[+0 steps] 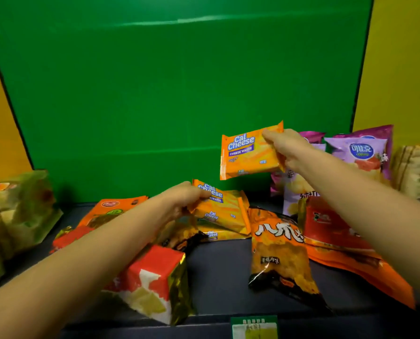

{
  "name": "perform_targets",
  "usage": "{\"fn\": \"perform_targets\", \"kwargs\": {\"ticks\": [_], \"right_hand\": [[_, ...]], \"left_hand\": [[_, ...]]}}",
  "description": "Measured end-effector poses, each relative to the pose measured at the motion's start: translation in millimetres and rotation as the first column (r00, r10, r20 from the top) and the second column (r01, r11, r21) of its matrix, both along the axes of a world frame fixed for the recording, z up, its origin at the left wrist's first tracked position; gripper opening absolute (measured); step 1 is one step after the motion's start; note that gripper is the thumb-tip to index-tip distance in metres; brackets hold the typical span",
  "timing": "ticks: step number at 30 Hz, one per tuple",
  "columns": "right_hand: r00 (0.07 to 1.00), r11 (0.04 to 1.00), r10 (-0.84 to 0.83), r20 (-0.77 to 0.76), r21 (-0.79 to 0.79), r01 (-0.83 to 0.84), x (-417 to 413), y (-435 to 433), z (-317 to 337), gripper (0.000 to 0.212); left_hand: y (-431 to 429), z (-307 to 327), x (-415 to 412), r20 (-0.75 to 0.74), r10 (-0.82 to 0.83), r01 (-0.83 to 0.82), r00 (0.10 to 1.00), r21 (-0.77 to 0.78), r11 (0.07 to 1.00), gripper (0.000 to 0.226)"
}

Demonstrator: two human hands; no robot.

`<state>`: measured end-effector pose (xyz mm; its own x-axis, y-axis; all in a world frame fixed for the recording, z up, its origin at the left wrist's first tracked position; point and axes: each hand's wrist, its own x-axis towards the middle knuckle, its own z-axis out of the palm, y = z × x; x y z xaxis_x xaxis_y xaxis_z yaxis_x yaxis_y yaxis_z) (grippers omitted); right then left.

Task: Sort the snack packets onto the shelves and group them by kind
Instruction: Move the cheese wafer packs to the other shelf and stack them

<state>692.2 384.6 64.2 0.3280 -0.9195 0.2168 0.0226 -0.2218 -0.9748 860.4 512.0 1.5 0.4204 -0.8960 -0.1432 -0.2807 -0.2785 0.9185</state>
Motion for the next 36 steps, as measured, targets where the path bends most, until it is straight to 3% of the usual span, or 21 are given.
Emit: {"fn": "perform_targets", "kwargs": {"ticks": [4, 8, 14, 22, 23, 26, 28, 32, 34, 36], "right_hand": [[0.999, 1.000, -0.023, -0.042, -0.009, 0.023, 16, -5, -10, 0.011], [0.977, 0.998, -0.056, -0.206, -0.022, 0.053, 32, -16, -22, 0.036], [0.906, 0.992, -0.100, -0.412, -0.109, 0.060, 55, -25, -32, 0.058], [0.819, 0.994, -0.053, -0.571, -0.112, -0.014, 80, -27, -41, 0.053], [0.808, 0.995, -0.041, -0.588, -0.101, -0.023, 81, -28, -43, 0.053], [0.785, 0.997, -0.016, -0.619, -0.074, -0.038, 84, -31, -51, 0.053], [0.776, 0.997, 0.002, -0.630, -0.054, -0.047, 84, -32, -56, 0.053], [0.747, 0.998, 0.023, -0.664, -0.022, -0.051, 84, -38, -64, 0.046], [0.754, 0.997, 0.073, -0.653, 0.036, -0.066, 83, -40, -66, 0.025], [0.713, 0.991, 0.129, -0.689, 0.106, -0.077, 81, -39, -64, 0.007]], "left_hand": [[-2, 0, 4, 0.377, -0.069, 0.034, 0.923, 0.098, 0.995, 0.016], [-4, -2, 8, 0.630, -0.135, -0.034, 0.765, 0.248, 0.968, 0.058], [-7, -9, 10, 0.668, -0.213, -0.052, 0.713, 0.353, 0.934, 0.067], [-3, -4, 4, 0.818, -0.258, -0.130, 0.513, 0.371, 0.919, 0.063], [-2, -1, 3, 0.805, -0.278, -0.109, 0.525, 0.388, 0.915, 0.058], [-3, 3, 7, 0.594, -0.346, 0.062, 0.726, 0.445, 0.893, 0.035], [-2, 4, 7, 0.493, -0.360, 0.137, 0.792, 0.431, 0.892, 0.033], [-3, 1, 9, 0.558, -0.328, 0.075, 0.763, 0.427, 0.901, 0.062], [-3, -1, 10, 0.563, -0.330, 0.054, 0.758, 0.449, 0.892, 0.074], [-3, -1, 10, 0.539, -0.336, 0.052, 0.773, 0.475, 0.879, 0.071]]}}
